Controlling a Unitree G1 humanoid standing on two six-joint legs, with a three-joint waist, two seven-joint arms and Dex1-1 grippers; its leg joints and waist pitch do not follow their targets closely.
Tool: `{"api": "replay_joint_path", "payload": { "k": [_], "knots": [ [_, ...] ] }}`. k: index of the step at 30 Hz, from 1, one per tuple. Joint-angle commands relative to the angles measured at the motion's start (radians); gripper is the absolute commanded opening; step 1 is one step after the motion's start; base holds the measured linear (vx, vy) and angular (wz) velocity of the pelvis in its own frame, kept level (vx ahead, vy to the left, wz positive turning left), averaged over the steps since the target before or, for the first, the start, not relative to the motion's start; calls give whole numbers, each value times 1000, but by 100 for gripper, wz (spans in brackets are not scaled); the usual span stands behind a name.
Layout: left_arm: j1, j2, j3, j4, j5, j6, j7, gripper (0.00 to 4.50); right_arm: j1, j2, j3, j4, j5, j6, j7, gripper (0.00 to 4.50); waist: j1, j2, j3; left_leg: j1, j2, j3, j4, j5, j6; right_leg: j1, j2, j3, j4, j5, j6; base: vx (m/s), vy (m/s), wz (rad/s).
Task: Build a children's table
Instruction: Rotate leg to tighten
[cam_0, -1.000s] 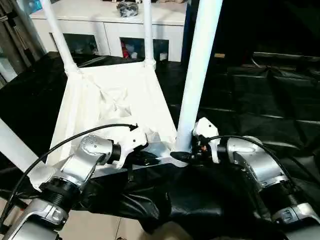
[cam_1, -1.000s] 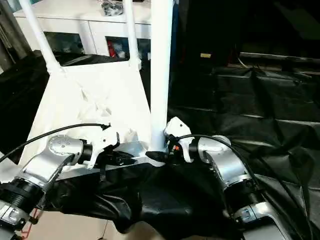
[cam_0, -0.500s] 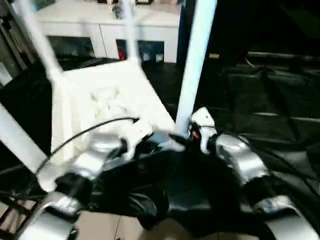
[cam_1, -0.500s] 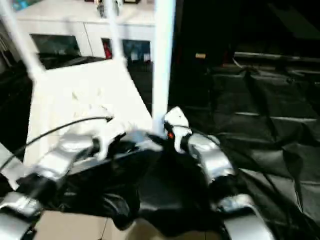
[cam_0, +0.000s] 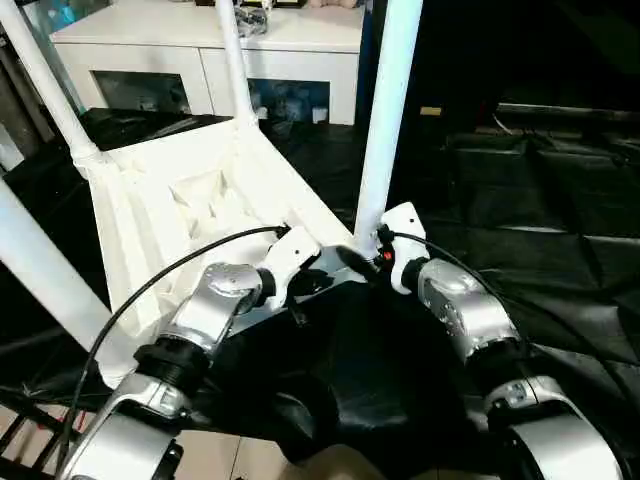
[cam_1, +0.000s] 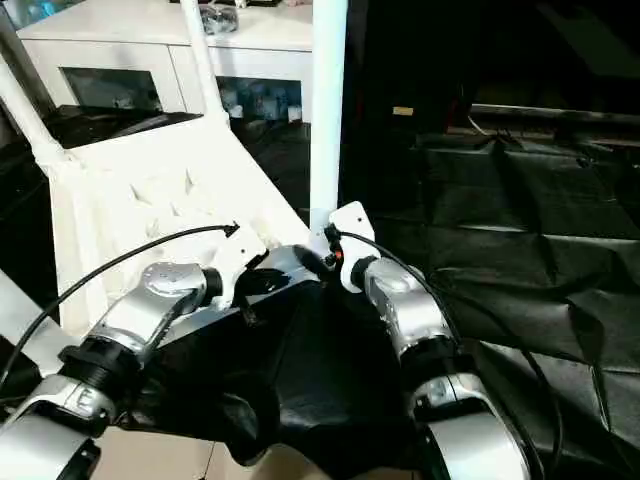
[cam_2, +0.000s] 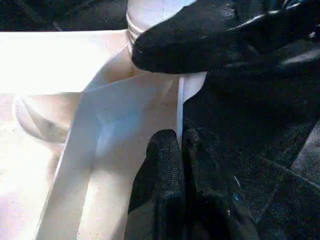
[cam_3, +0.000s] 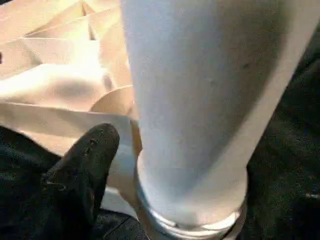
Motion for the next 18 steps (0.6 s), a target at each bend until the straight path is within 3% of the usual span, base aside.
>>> {"api": "replay_joint_path", "payload": {
  "k": [1,5,12,18],
  "knots": [
    [3,-4,-1,-32,-9,-39,-22,0,39,36,148,0,-18,2,186,422,6,-5,-50,-5,6,-1,-75,-320,7,41,-45,27,-93,-363,-184,0,0,0],
    [49,42,-6,-94,-45,-57,-132,0,40,-9,129,-11,-6,-9,244,422,6,-5,-52,-10,8,0,-75,-272,19,47,-47,28,-87,-299,-203,0,0,0],
    [96,110,-20,-141,-72,-101,-262,0,45,-84,117,-47,20,-15,373,422,15,1,-58,-4,13,8,-68,-209,42,50,-41,26,-66,-109,-272,0,0,0],
    [134,154,-10,-213,-118,-76,-361,0,80,-139,125,-116,45,-18,503,422,28,-1,-57,-3,15,11,-67,-195,53,52,-42,26,-64,-91,-280,0,0,0]
  ]
}}
